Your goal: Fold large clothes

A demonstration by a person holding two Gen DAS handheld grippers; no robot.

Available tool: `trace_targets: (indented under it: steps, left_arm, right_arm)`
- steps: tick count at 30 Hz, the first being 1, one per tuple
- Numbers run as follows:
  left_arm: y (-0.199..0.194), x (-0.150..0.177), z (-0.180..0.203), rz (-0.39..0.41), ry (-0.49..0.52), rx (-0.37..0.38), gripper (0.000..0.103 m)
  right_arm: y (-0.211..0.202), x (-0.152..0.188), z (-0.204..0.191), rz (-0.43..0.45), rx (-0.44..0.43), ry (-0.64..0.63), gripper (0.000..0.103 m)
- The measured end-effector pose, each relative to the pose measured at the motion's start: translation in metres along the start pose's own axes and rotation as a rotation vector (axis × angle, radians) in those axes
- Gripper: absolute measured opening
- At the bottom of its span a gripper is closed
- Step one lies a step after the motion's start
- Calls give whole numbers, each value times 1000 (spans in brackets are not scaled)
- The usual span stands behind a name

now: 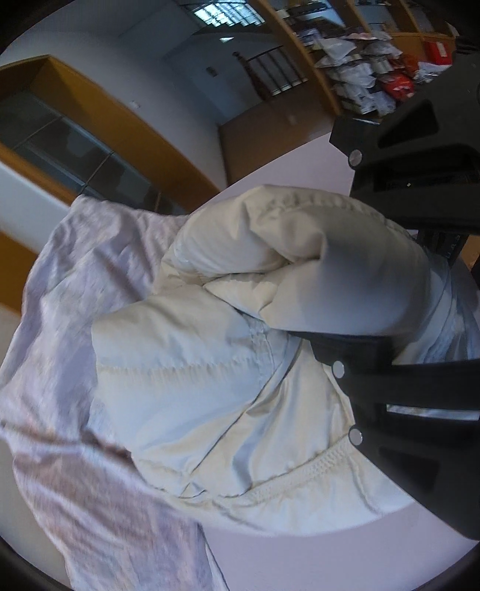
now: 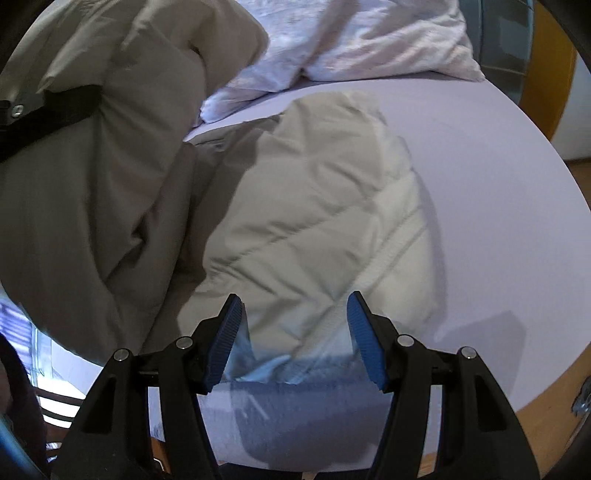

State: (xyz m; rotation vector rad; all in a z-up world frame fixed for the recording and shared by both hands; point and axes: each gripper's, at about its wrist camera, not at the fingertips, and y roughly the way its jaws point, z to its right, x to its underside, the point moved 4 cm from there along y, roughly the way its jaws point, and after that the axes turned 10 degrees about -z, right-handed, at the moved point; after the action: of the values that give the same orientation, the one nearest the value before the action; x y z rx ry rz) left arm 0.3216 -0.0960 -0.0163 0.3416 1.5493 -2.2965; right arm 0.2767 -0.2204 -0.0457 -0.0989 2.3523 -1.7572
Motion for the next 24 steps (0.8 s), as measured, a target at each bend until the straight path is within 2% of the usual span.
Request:
trace_targets:
  steps: [10,18,21,22,23,24]
  left_arm:
    - [53,0,37,-123,47,57,30]
    - [43,-1,32,-143,37,86,40]
    - [34,-1,30,-145,30,105,49]
    - [29,0,29,-146,25,121,55]
    - [25,-1,27,-143,21,159,71]
    - [19,0,27,-137,15,189,79]
  right_arm:
    - [0,4,26,0,5,61,61]
    - [6,1,23,-10,5,73,62]
    - [10,-4,25,-11,9,75,62]
    - [10,-4,25,-11,9,76,62]
    - [11,-4,26,-12,9,78,62]
    - [12,-4,27,-13,10,80,62]
